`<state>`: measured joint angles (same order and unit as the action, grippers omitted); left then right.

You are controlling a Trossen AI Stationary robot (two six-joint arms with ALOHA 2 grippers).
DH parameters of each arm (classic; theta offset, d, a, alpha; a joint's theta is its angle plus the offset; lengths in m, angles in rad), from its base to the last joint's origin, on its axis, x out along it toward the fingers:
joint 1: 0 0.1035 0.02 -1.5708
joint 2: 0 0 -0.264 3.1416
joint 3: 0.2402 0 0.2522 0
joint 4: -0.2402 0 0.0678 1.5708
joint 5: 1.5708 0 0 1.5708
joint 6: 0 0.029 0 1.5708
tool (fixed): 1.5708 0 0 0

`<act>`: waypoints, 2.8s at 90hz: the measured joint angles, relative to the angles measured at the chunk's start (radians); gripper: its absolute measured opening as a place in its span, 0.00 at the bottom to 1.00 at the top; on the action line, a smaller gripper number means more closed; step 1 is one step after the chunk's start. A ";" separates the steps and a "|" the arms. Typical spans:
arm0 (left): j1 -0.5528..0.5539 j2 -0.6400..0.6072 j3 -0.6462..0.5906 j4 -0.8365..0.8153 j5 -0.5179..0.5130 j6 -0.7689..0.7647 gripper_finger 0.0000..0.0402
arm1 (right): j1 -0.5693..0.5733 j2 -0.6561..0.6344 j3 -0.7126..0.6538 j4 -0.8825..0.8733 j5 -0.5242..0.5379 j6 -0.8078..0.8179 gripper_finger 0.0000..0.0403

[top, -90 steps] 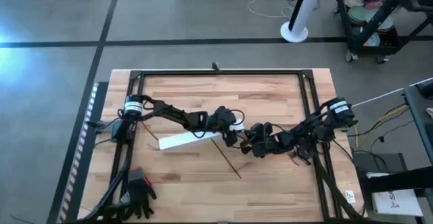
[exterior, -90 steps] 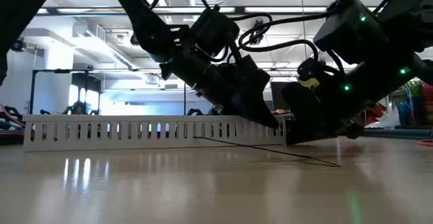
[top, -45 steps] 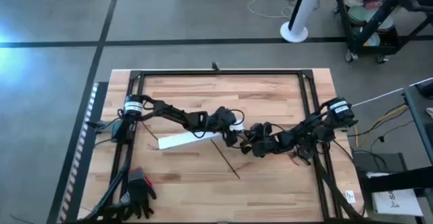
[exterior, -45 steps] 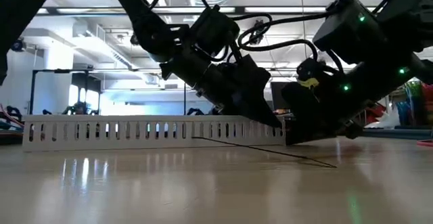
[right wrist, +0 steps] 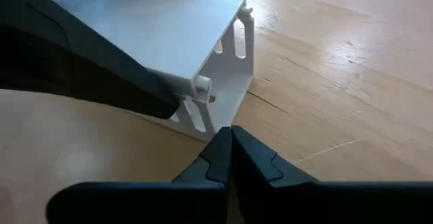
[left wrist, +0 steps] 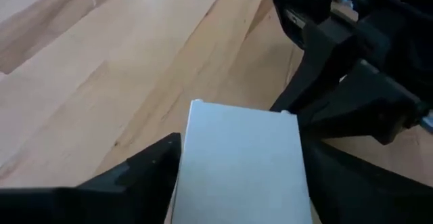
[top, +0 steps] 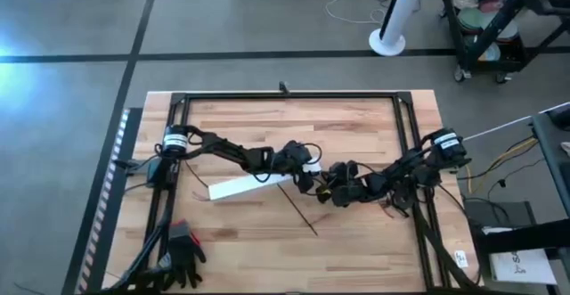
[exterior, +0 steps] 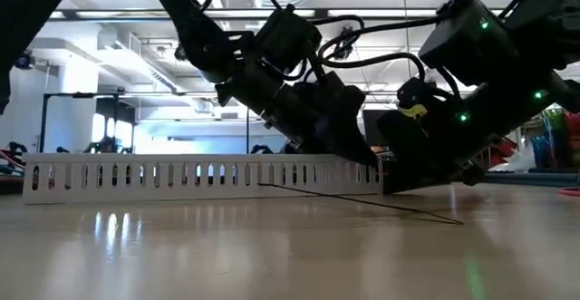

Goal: Ziptie cables
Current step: Close the white cable duct, then return to Home Position

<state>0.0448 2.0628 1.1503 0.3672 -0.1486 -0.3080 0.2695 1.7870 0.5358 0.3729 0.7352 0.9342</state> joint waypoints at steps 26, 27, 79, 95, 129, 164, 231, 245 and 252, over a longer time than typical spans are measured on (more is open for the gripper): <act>0.000 -0.001 0.000 0.004 -0.001 0.001 0.62 | 0.000 0.000 0.000 0.000 -0.001 0.008 0.00; 0.000 -0.001 0.000 0.005 0.000 0.001 0.61 | 0.000 0.000 0.000 0.000 -0.001 0.008 0.00; 0.000 0.004 0.000 0.041 -0.024 0.037 0.56 | -0.008 0.000 -0.001 0.000 -0.003 0.009 0.00; 0.000 0.017 0.000 0.063 -0.026 0.039 0.54 | -0.008 0.000 -0.002 0.000 -0.005 0.011 0.00; 0.000 0.019 0.000 0.071 -0.026 0.055 0.55 | -0.008 0.000 -0.002 0.001 -0.009 0.024 0.00; -0.005 -0.038 0.003 0.002 -0.011 0.059 0.71 | 0.005 -0.116 -0.004 -0.131 -0.060 -0.017 0.00; 0.176 -0.529 -0.324 0.120 -0.014 0.134 0.49 | -0.555 -0.638 -0.359 0.340 -0.919 -0.725 0.00; 0.202 -0.768 -0.494 0.128 -0.098 0.132 0.42 | -0.648 -0.776 -0.431 0.341 -1.019 -0.793 0.00; 0.199 -0.891 -0.568 0.128 -0.167 0.131 0.39 | -0.671 -0.872 -0.474 0.336 -1.023 -0.805 0.00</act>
<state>0.2442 1.1716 0.5822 0.4950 -0.3152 -0.1767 -0.4013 0.9148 0.0617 0.7092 -0.2878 0.1293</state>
